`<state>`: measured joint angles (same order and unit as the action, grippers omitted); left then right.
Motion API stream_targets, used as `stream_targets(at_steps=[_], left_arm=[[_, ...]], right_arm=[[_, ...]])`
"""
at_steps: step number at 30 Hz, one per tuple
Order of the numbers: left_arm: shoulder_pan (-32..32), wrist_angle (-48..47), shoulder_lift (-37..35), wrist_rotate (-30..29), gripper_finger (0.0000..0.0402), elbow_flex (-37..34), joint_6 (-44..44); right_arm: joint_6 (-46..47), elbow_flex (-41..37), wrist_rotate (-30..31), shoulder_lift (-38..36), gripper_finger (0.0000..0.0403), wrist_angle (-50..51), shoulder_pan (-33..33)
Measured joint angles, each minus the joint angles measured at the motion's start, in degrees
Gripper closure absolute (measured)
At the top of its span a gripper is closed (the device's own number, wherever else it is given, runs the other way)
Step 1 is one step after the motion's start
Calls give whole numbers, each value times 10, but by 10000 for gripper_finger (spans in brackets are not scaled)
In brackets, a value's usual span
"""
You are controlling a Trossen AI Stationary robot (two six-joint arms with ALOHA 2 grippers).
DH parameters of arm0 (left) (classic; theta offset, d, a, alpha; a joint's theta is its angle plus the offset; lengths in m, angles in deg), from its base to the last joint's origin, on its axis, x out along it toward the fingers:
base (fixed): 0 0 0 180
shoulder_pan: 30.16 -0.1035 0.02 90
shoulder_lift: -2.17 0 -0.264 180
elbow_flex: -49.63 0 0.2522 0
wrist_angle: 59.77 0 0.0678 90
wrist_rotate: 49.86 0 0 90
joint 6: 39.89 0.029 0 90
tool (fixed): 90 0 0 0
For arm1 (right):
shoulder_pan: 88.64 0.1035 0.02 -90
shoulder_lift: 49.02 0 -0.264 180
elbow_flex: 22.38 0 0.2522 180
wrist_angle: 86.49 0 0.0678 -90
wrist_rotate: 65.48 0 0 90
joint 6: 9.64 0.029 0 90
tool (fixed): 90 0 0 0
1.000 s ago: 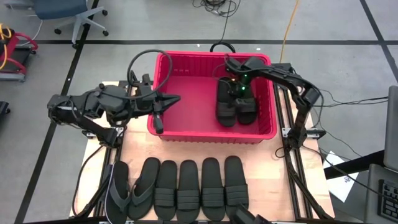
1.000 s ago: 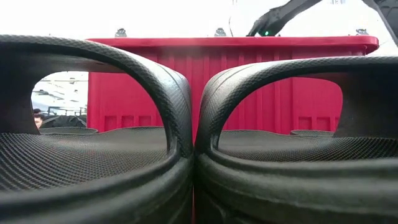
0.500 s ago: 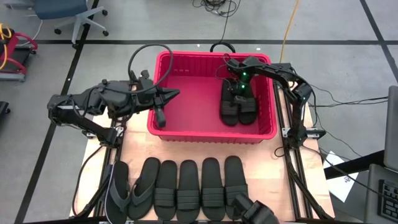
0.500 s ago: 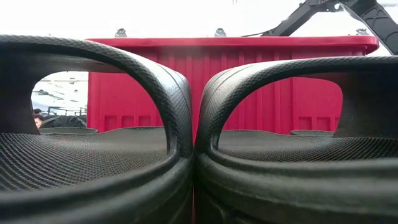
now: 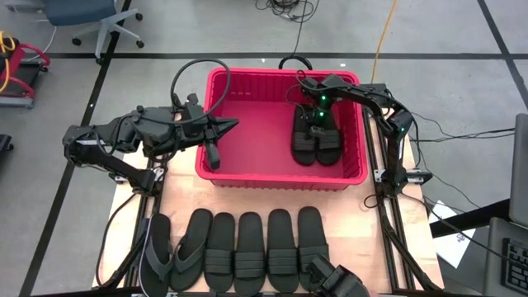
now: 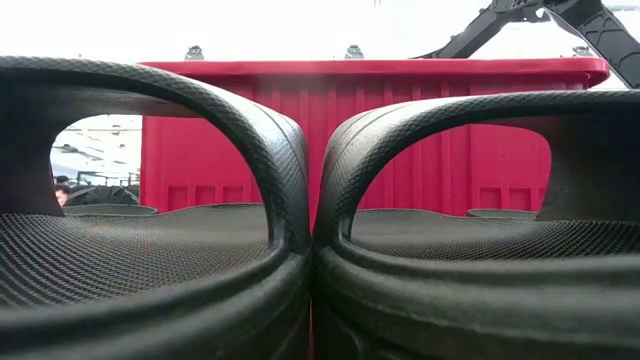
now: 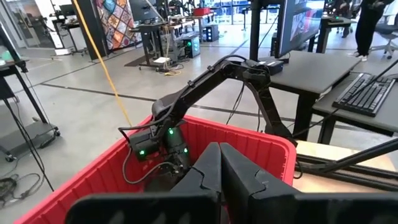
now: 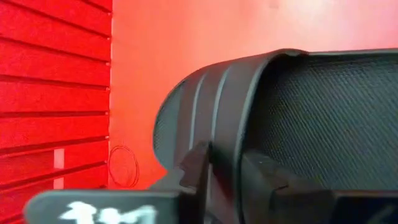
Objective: Pick and place slides into bin
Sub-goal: Put the black slide into the red bin
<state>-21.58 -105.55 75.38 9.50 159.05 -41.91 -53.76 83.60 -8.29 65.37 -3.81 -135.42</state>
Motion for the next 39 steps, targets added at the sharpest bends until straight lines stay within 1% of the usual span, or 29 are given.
stream_targets(at_steps=[6, 10, 14, 18, 21, 24, 28, 29, 30, 31, 33, 37, 39], left_arm=[[0, 0, 0, 0, 378, 0, 0], [0, 0, 0, 6, 376, 0, 0], [0, 0, 0, 6, 376, 0, 1], [0, 0, 0, 6, 376, 0, 14], [0, 0, 0, 6, 376, 0, 17], [0, -19, 0, 6, 376, 0, 16], [0, -49, 0, 6, 376, 0, 4], [0, -55, 0, 7, 376, 0, 2], [0, -60, 0, 7, 376, 0, -1], [0, -61, 0, 7, 376, 0, -3], [0, -62, 0, 7, 376, 0, -7], [0, -61, 0, 8, 376, 0, 12], [0, -61, 0, 12, 376, 0, 24]], right_arm=[[15, 0, 0, -6, 272, 0, 0], [30, 0, 1, -17, 242, -5, 0], [46, 0, 13, -39, 225, -18, 0], [64, 0, 14, -74, 224, -42, 0], [83, 0, 6, -115, 236, -68, 2], [93, 0, -25, -164, 268, -91, 10], [118, 0, -65, -243, 348, -133, 35], [120, 0, -67, -260, 372, -140, 43], [123, 0, -68, -278, 387, -148, 51], [133, 0, -65, -294, 393, -158, 58], [169, 0, -68, -322, 391, -179, 67], [211, 0, -114, -368, 400, -196, 83], [231, -5, -147, -388, 400, -212, 102]])
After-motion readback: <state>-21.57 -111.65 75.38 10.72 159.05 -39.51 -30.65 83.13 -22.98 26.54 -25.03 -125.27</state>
